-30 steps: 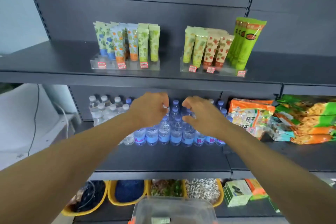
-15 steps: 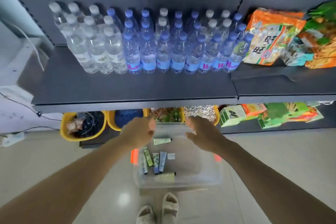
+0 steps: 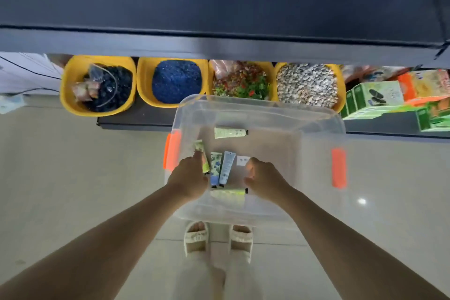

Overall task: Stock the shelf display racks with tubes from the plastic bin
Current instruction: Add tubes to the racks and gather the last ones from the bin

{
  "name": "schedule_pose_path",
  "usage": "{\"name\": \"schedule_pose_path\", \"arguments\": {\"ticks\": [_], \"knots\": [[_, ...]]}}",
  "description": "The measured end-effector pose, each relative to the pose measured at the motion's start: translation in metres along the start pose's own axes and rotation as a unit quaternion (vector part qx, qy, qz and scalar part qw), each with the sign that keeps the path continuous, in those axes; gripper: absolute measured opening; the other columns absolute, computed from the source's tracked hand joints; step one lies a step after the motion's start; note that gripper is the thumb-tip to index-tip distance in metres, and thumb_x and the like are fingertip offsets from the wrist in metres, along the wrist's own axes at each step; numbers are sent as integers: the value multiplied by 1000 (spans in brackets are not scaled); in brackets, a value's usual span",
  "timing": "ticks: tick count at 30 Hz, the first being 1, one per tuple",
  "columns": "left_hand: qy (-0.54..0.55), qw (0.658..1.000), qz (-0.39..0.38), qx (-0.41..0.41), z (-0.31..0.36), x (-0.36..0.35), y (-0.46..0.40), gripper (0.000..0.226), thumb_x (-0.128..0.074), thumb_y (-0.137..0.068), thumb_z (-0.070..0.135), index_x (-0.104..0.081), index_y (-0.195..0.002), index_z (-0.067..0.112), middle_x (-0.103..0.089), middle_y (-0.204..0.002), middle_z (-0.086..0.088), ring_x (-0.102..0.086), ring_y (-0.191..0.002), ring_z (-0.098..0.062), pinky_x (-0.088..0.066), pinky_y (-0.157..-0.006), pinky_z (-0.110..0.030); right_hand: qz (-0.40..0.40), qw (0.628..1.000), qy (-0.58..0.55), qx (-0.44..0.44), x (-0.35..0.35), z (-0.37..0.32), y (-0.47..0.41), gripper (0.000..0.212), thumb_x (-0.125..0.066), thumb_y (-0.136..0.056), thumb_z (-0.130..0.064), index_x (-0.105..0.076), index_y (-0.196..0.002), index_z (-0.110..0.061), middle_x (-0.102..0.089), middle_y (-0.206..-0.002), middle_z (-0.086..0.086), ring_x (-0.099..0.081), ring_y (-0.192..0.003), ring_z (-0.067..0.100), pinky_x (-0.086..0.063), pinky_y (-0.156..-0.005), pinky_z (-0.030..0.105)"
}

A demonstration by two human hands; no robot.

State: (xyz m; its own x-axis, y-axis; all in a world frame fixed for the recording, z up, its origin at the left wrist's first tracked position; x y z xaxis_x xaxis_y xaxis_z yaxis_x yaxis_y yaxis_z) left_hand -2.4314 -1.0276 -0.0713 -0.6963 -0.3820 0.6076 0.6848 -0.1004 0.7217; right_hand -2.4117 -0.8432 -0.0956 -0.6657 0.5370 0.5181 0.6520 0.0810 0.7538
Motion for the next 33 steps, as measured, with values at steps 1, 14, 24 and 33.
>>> {"name": "schedule_pose_path", "arguments": {"ticks": [1,14,24,33], "knots": [[1,1000,3,6,-3,-10,-12,46,-55,-85,9,-40,-129,7,-60,-115,-15,-56,-109,-31,-48,-90,-39,-5,1000,-4,-6,-11,5,-15,40,-54,-86,-18,-48,-125,-8,-61,-112,13,-60,-100,29,-52,-86,40],[15,998,44,42,-32,-92,-109,40,-52,-80,-3,-46,-118,7,-63,-105,-15,-60,-98,-33,-52,-82,-41,116,984,-89,-103,-90,17,-137,73,-71,-80,-36,-30,-132,-5,-56,-123,12,-56,-113,34,-45,-86,39],[-100,990,90,45,-10,-125,-130,45,-62,-86,7,-37,-122,10,-57,-111,-12,-61,-100,-31,-43,-69,-35,183,978,64,-71,-58,65,-140,56,-67,-81,-18,-35,-126,-8,-47,-125,11,-48,-115,29,-42,-79,35],[-63,993,92,22,-11,-128,-142,48,-61,-78,-5,-36,-116,8,-57,-108,-14,-60,-96,-33,-42,-63,-34,136,989,33,-45,-56,90,-144,38,-62,-88,-24,-43,-116,-5,-54,-115,12,-56,-104,31,-44,-74,33]]}}
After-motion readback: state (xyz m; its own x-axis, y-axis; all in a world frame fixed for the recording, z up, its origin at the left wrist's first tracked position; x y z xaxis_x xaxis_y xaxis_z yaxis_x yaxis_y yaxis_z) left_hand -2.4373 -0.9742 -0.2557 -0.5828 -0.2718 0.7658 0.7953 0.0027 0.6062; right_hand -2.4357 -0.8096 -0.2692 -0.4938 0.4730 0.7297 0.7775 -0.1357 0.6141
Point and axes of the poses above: each hand's wrist, its own y-axis away from the middle knuckle, its own x-axis out of the back of the hand, z = x × y, the point moved 1 cm from there along -y, towards the middle knuckle
